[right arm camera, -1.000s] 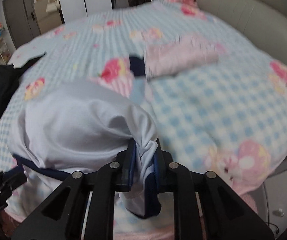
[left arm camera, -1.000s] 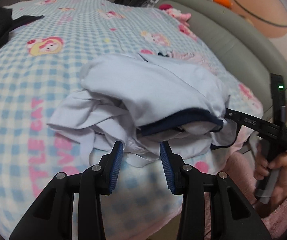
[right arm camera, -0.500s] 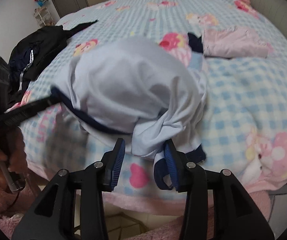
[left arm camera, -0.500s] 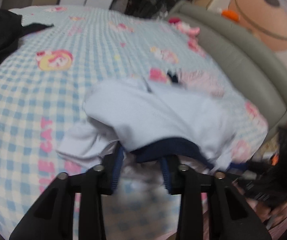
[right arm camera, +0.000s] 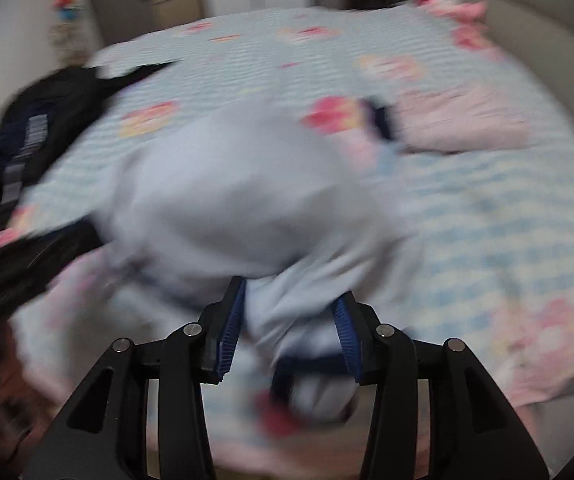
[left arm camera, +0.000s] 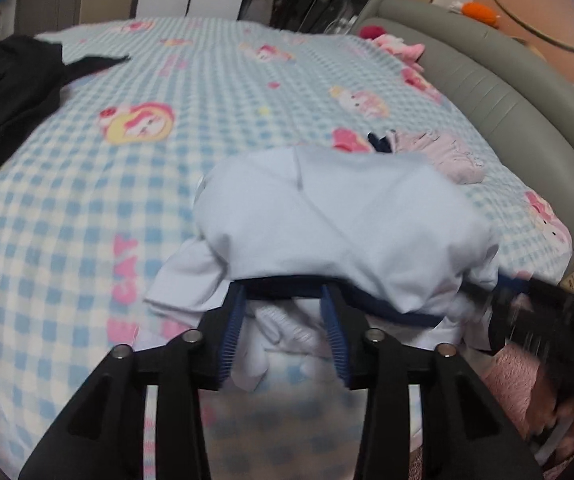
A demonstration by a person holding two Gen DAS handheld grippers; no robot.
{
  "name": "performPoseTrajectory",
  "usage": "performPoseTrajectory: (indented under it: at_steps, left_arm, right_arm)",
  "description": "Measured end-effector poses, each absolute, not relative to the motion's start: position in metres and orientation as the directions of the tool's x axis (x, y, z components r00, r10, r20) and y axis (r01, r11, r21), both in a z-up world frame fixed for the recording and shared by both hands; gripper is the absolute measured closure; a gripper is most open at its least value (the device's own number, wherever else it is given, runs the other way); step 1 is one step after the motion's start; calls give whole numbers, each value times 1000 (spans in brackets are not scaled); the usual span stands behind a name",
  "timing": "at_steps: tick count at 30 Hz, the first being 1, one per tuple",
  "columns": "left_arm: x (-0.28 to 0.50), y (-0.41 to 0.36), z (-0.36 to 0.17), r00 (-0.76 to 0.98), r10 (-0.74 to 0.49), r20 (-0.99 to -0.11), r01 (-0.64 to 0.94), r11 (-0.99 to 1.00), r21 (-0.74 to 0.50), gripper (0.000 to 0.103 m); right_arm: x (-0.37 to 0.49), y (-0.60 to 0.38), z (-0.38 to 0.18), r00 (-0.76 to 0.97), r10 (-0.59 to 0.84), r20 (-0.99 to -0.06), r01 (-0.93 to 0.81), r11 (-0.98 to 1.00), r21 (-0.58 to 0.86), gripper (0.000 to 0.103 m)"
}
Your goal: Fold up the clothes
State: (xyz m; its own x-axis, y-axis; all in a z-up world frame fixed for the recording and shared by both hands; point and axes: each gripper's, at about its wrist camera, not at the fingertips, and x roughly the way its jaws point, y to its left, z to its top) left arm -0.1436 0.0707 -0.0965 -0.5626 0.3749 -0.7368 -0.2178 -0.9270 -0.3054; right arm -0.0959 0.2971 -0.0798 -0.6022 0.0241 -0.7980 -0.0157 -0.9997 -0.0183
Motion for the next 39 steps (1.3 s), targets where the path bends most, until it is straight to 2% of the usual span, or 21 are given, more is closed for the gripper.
performPoseTrajectory:
  at_steps: [6,11,12,16,19,21,24,28,31,34,36,39]
  left_arm:
    - [-146,63,-79,-604,363,-709,-231,-932,-280,54]
    - [-137,56,-82,-615,315,-723,-227,-949,-220,53]
    - [-135,53,-86,-602,322,-731,-225,-947,-232,53]
    - [-126,47,-98,-570,335,-750,-223,-942,-251,53]
    - [-123,50,-100,-568,323,-757,-245,-945,-219,53]
    - [-129,55,-100,-552,325,-768,-265,-941,-209,53]
    - [-140,65,-103,-525,319,-789,-290,-939,-186,53]
    - [-151,81,-102,-507,320,-800,-308,-934,-179,53]
    - [-154,84,-91,-546,312,-778,-290,-941,-174,53]
    - [-163,76,-85,-582,270,-767,-231,-959,-163,53]
    - [-167,68,-81,-602,246,-759,-189,-968,-163,53]
    - [-170,57,-76,-617,276,-738,-173,-961,-215,53]
  right_arm:
    - [-85,325,-37,-708,164,-687,-160,-985,-70,58]
    - [-57,327,-15,-756,153,-637,-142,-988,-68,58]
    - [-55,331,-15,-753,160,-639,-155,-986,-64,55]
    - [-57,353,-25,-703,190,-685,-228,-973,-36,54]
    - [-46,354,-20,-727,174,-664,-208,-978,-29,54]
    - [-40,346,-20,-739,89,-668,-125,-992,6,54]
    - [-39,323,-27,-684,-134,-717,80,-991,109,54]
    - [-53,281,-63,-566,-198,-800,220,-972,85,54]
    - [-70,267,-87,-522,-202,-829,216,-971,100,54]
    - [-89,266,-96,-542,-126,-831,161,-986,44,54]
    - [-98,269,-95,-572,-73,-817,113,-994,10,54]
    - [-104,286,-83,-623,-71,-779,40,-997,58,54]
